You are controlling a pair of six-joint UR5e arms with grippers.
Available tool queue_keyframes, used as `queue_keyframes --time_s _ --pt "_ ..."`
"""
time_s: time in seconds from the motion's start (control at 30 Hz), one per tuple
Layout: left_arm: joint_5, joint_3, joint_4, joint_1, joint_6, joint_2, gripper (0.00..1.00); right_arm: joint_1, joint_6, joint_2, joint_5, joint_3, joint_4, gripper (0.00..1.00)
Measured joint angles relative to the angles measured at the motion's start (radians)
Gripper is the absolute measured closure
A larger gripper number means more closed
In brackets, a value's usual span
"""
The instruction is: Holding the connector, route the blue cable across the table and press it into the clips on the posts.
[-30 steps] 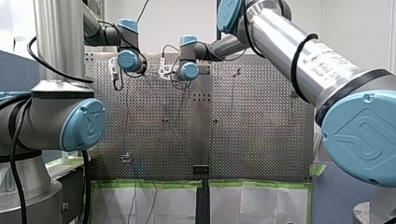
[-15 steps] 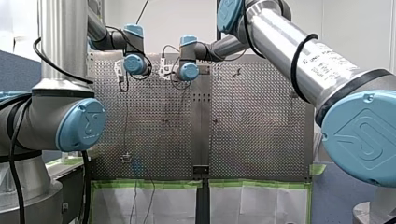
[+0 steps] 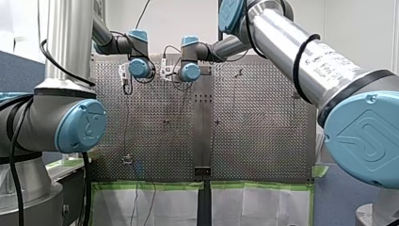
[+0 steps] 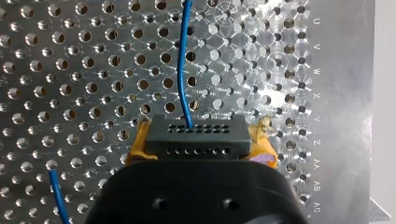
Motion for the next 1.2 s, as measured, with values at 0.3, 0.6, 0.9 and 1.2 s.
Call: queue_keyframes --time_s 0.3,0.6,0.9,1.2 --pt "0.012 0.006 0.002 0.0 -0.008 -0.005 0.0 0.0 0.0 0.0 0.0 0.0 0.0 1.0" --pt "0.009 0.005 0.0 0.002 -0.031 -0.005 0.66 0.0 0.0 0.001 0.0 0.0 0.0 1.0" --pt "-0.006 0.004 -0.025 0.004 -0.051 -0.005 1.0 0.0 0.0 0.001 0.0 0.001 0.003 1.0" --pt "-0.011 -0.022 -0.043 0.0 -0.056 -0.004 1.0 0.0 0.0 0.001 0.001 0.011 0.01 1.0"
